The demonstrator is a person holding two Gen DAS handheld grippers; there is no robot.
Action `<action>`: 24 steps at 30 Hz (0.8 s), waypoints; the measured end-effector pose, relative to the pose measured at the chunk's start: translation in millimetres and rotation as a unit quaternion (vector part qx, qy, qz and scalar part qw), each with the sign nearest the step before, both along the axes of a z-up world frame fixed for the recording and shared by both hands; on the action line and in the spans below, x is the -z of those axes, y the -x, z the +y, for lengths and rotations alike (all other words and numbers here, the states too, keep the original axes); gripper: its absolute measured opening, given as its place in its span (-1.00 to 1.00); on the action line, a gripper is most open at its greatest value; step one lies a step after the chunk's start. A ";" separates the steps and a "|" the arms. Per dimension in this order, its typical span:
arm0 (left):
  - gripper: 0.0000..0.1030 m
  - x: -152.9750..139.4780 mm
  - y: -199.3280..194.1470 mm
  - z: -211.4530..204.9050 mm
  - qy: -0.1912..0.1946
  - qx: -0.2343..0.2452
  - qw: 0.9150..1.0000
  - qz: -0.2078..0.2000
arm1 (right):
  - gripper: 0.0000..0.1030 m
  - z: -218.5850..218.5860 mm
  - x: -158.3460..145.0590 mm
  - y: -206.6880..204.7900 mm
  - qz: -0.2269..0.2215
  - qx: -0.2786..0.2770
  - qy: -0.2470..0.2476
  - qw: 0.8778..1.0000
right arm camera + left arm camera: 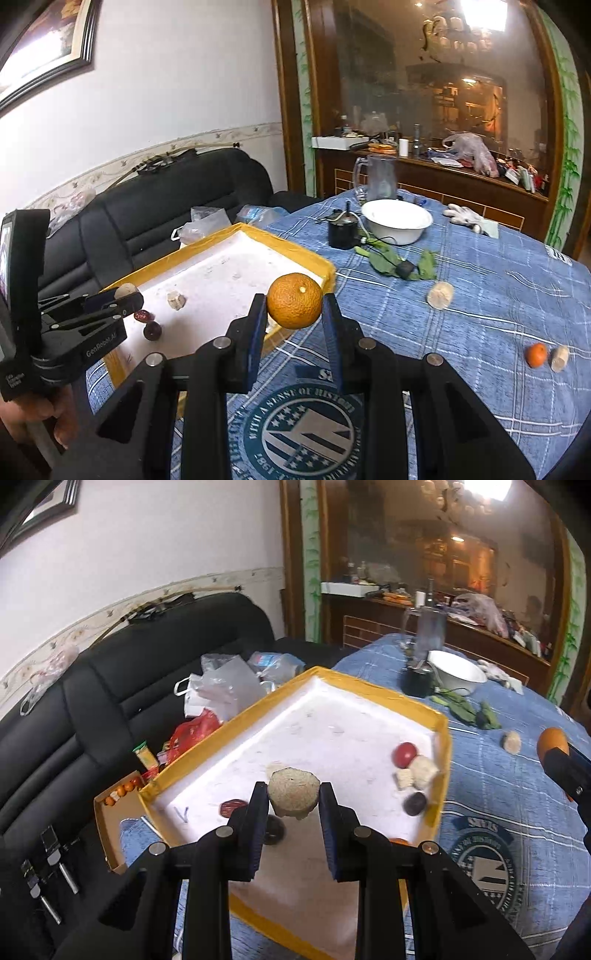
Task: Organize fruits
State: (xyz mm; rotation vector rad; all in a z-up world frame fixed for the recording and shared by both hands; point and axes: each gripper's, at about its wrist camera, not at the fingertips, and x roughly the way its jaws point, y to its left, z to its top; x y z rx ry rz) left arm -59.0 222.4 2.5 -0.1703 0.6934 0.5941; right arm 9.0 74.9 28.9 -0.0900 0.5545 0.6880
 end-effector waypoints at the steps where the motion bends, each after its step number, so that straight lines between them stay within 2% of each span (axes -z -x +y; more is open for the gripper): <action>1: -0.49 1.3 -0.3 5.4 0.005 -0.006 1.000 0.002 | -0.38 2.9 0.2 -0.8 0.001 -0.002 0.002 1.000; 12: -0.49 13.8 -13.5 32.2 0.026 -0.014 0.999 0.018 | -0.38 35.5 3.0 -10.4 0.004 -0.019 0.025 0.999; 24: -0.49 24.2 -28.4 53.1 0.037 -0.018 0.998 0.039 | -0.37 76.7 22.4 -43.4 0.032 -0.038 0.043 0.998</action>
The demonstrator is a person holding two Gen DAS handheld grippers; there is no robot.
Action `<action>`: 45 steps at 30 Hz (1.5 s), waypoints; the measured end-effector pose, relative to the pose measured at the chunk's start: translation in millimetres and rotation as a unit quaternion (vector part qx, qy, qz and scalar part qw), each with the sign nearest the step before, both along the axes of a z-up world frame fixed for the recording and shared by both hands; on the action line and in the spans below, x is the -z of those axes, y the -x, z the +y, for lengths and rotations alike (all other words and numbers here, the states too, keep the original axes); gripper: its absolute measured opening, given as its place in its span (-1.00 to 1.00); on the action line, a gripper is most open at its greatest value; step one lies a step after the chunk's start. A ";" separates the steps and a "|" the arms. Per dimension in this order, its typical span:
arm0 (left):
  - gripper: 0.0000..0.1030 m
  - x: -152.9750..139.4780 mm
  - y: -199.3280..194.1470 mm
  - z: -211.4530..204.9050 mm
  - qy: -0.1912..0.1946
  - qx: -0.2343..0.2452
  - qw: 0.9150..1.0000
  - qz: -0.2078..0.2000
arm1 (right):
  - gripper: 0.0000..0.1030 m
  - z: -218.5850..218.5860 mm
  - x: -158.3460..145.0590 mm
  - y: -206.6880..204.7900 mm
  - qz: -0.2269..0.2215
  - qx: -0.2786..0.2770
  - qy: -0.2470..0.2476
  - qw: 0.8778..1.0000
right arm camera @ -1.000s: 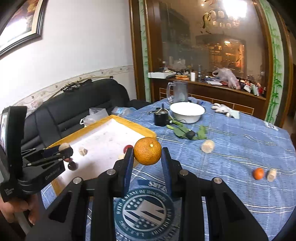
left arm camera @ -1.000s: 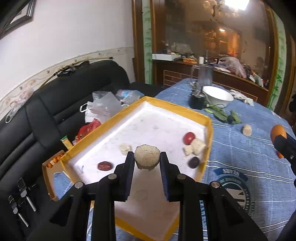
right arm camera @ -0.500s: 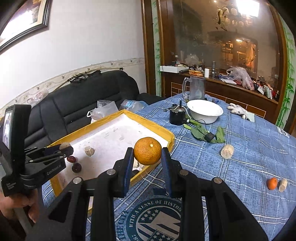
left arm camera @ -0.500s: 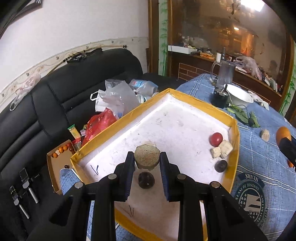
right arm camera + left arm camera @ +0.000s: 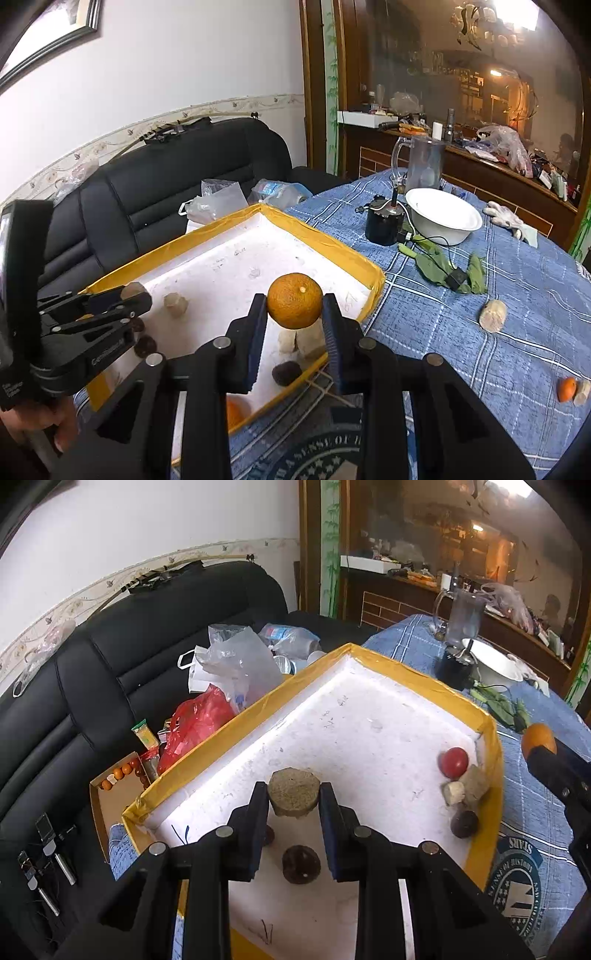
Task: Organize fruits
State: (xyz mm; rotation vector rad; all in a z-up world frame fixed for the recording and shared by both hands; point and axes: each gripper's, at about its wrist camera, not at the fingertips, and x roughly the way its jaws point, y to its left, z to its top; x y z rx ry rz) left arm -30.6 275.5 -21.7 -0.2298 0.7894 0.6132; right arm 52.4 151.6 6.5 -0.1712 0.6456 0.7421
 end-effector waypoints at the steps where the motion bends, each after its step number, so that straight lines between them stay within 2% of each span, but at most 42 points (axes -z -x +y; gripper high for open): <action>1: -0.49 1.1 -1.1 1.9 -0.001 -0.002 1.000 0.002 | -0.37 3.3 2.3 -4.9 0.003 0.002 0.003 1.000; 10: -0.49 7.3 -10.5 14.8 0.002 -0.016 1.000 0.023 | -0.37 34.0 26.3 -34.6 0.040 -0.019 0.036 0.998; 19: -0.49 12.0 -15.6 24.8 0.008 -0.026 0.999 0.033 | -0.37 58.6 38.2 -46.9 0.049 -0.030 0.056 0.997; 32: -0.48 17.1 -17.9 33.1 0.019 -0.044 0.998 0.043 | -0.34 72.2 50.1 -55.4 0.059 -0.026 0.080 0.995; 33: -0.41 17.8 -17.8 34.3 0.020 -0.048 0.998 0.046 | -0.29 73.0 51.5 -55.4 0.058 -0.025 0.086 0.994; 34: -0.21 18.5 -17.4 36.1 0.020 -0.055 0.997 0.052 | -0.08 73.4 52.1 -55.0 0.054 -0.022 0.091 0.994; 35: -0.09 18.1 -16.9 36.4 0.020 -0.060 0.997 0.051 | 0.13 72.8 52.1 -54.8 0.051 -0.017 0.098 0.994; 36: 0.12 16.9 -15.4 36.8 0.018 -0.064 0.997 0.049 | 0.16 70.9 50.5 -55.3 0.049 -0.013 0.099 0.994; 37: 0.23 14.8 -13.0 36.9 0.016 -0.068 0.997 0.044 | 0.16 67.9 48.4 -54.8 0.047 -0.010 0.098 0.994; 40: 0.42 5.2 -6.2 33.0 0.012 -0.069 0.997 0.030 | 0.27 51.1 37.2 -51.4 0.038 0.005 0.095 0.995; 42: 0.47 0.0 -4.0 28.8 0.010 -0.064 0.998 0.021 | 0.32 37.8 29.6 -47.8 0.032 0.012 0.088 0.996; 45: 0.53 -9.1 -0.3 17.4 0.006 -0.053 0.999 0.009 | 0.55 3.6 16.8 -37.5 0.025 0.030 0.082 0.996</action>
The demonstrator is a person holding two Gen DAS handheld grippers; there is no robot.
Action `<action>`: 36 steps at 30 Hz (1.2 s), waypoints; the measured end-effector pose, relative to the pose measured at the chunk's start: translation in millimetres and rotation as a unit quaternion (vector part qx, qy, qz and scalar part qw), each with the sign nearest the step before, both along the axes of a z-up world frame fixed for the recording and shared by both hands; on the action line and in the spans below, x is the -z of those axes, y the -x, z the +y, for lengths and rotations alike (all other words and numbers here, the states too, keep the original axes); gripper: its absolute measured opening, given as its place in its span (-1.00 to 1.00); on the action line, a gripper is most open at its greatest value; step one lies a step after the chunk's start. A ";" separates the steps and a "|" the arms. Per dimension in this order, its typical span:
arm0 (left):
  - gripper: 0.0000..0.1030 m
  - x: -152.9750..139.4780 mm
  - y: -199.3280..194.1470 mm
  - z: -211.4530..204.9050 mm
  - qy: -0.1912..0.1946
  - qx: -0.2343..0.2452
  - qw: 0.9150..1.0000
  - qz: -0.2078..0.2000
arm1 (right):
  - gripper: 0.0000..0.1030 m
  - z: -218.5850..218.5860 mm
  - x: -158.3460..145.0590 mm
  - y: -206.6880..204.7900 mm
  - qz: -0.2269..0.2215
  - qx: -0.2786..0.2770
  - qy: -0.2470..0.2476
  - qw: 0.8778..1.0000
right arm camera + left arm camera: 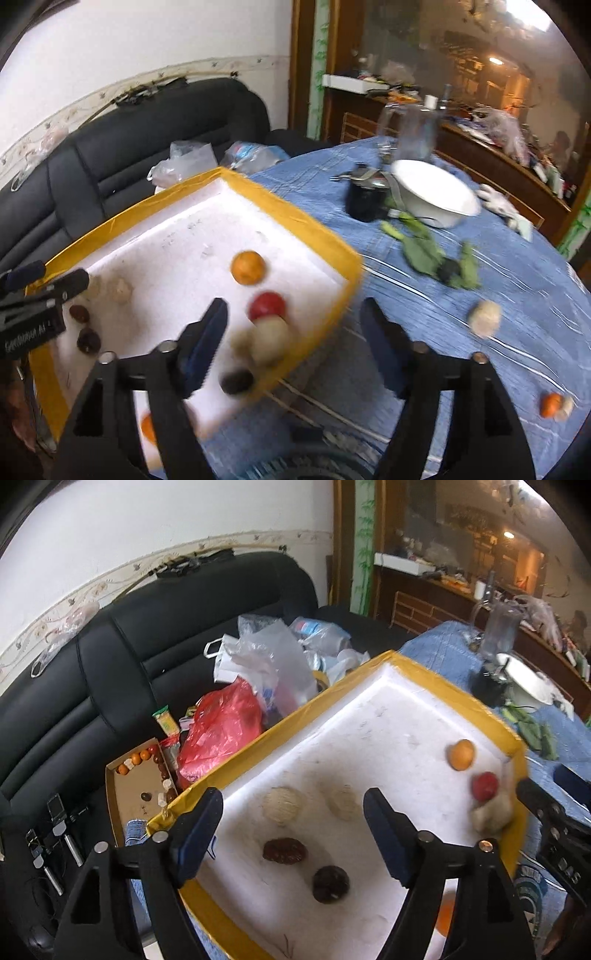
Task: Organize fruits
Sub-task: 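Open the right tool to drop the tangerine while the left tool releases the round tan piece, then grasp a tan cube with the right tool while the left tool grasps a tangerine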
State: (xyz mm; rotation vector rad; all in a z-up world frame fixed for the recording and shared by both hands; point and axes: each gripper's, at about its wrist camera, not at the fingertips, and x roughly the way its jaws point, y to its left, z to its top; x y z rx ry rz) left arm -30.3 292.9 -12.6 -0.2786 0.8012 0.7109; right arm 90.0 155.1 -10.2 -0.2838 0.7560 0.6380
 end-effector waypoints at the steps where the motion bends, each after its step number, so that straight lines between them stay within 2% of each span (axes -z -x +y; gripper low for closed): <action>1: 0.55 -3.8 1.5 -7.5 0.000 0.010 1.000 -0.008 | 0.62 -8.0 -1.9 2.9 -0.002 0.004 0.000 1.000; 6: 0.60 -14.6 2.6 -49.9 -0.003 0.063 0.997 -0.047 | 0.74 -81.5 -1.4 29.7 -0.004 0.041 0.004 0.999; 9: 0.61 -12.7 -9.1 -93.2 -0.004 0.129 0.990 -0.054 | 0.74 -142.2 8.9 43.3 0.000 0.082 0.001 0.997; 12: 0.61 -4.8 -30.4 -141.0 -0.009 0.201 0.979 -0.037 | 0.74 -199.1 19.3 43.3 0.009 0.130 -0.003 0.991; 15: 0.61 5.0 -50.8 -190.3 -0.009 0.264 0.964 -0.025 | 0.74 -266.1 30.8 31.8 0.026 0.204 -0.007 0.979; 17: 0.61 9.3 -60.5 -213.1 -0.006 0.294 0.956 -0.022 | 0.74 -314.4 38.5 17.2 0.041 0.258 -0.018 0.965; 19: 0.61 12.5 -68.5 -235.8 -0.005 0.317 0.948 -0.019 | 0.73 -342.8 45.9 0.1 0.047 0.287 -0.002 0.957; 22: 0.61 17.0 -85.8 -263.8 0.002 0.343 0.939 -0.013 | 0.60 -362.2 55.9 -23.5 0.053 0.297 0.010 0.953; 27: 0.61 23.4 -104.4 -294.1 0.008 0.371 0.929 -0.006 | 0.42 -365.9 68.1 -68.7 0.051 0.285 0.025 0.957; 28: 0.61 24.3 -108.8 -298.3 0.009 0.374 0.927 -0.006 | 0.35 -365.1 72.1 -79.8 0.054 0.281 0.028 0.958; 29: 0.61 25.7 -114.1 -304.5 0.012 0.377 0.926 -0.005 | 0.15 -364.4 74.7 -85.6 0.059 0.276 0.027 0.959; 30: 0.61 27.0 -117.2 -309.5 0.016 0.381 0.924 -0.004 | 0.08 -364.3 77.4 -91.1 0.068 0.269 0.022 0.961; 31: 0.61 28.6 -122.0 -315.2 0.020 0.387 0.922 -0.005 | -0.17 -365.7 77.0 -96.5 0.065 0.265 0.011 0.962; 36: 0.59 36.9 -148.6 -352.1 0.033 0.415 0.909 -0.003 | -0.16 -376.9 69.5 -87.8 0.060 0.274 -0.008 0.960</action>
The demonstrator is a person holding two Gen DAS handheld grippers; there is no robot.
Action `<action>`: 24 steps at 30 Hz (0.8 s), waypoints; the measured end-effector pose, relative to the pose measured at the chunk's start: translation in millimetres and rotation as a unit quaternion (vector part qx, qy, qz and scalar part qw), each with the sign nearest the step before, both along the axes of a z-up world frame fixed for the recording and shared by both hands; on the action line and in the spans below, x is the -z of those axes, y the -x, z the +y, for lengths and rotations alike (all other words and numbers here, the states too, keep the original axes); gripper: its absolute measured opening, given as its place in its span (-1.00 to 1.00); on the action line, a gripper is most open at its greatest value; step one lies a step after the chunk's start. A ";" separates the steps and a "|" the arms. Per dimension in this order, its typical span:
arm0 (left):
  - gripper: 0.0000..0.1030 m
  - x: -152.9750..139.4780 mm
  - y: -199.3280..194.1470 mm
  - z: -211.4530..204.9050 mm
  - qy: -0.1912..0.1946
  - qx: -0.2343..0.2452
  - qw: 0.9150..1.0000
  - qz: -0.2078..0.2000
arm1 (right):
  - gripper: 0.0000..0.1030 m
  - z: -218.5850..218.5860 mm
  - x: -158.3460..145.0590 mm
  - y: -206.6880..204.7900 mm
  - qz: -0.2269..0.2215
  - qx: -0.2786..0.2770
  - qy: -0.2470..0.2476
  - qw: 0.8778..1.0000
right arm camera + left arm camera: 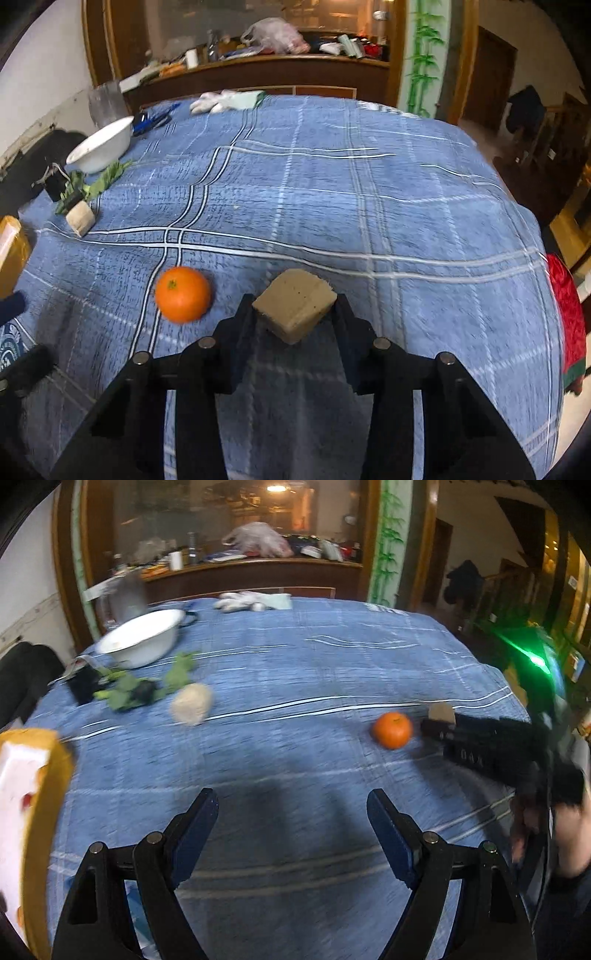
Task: Organize fruits
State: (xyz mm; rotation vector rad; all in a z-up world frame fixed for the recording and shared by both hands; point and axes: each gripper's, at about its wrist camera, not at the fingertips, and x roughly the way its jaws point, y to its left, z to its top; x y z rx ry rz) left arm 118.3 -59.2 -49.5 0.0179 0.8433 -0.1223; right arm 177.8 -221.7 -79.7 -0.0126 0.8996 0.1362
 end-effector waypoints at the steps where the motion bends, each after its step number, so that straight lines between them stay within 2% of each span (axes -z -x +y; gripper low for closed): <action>1: 0.60 1.7 -7.7 -12.2 0.004 0.008 1.000 -0.001 | -0.16 -8.1 -4.3 7.3 -0.005 0.012 -0.008 1.000; 6: 0.56 7.2 -35.0 -54.6 0.013 0.027 1.000 -0.005 | -0.16 -39.2 -19.1 28.3 -0.030 0.057 -0.040 0.997; 8: 0.47 12.5 -47.7 -69.4 0.006 0.022 1.000 -0.004 | -0.16 -47.0 -21.4 31.5 -0.040 0.067 -0.054 0.995; 9: 0.35 16.0 -53.8 -74.1 0.003 0.020 1.000 0.000 | -0.16 -48.1 -21.7 30.9 -0.042 0.067 -0.058 0.995; 10: 0.00 23.1 -62.8 -78.8 -0.007 0.014 1.000 0.011 | -0.16 -47.7 -21.8 30.3 -0.043 0.065 -0.060 0.995; 12: -0.34 32.4 -71.5 -82.2 -0.016 0.018 0.999 0.031 | -0.16 -45.8 -20.8 28.8 -0.042 0.059 -0.061 0.996; 14: -0.36 28.6 -65.4 -81.0 -0.033 0.010 0.999 0.026 | -0.16 -43.6 -19.6 28.9 -0.041 0.054 -0.058 0.996; 19: -0.37 18.6 -38.8 -52.2 -0.043 -0.014 0.999 0.026 | -0.16 -33.8 -21.4 33.0 -0.043 0.045 -0.048 0.997; 24: -0.37 10.4 -2.4 -9.9 -0.054 -0.051 0.997 0.025 | -0.16 3.0 -26.6 50.5 -0.043 0.016 -0.038 0.998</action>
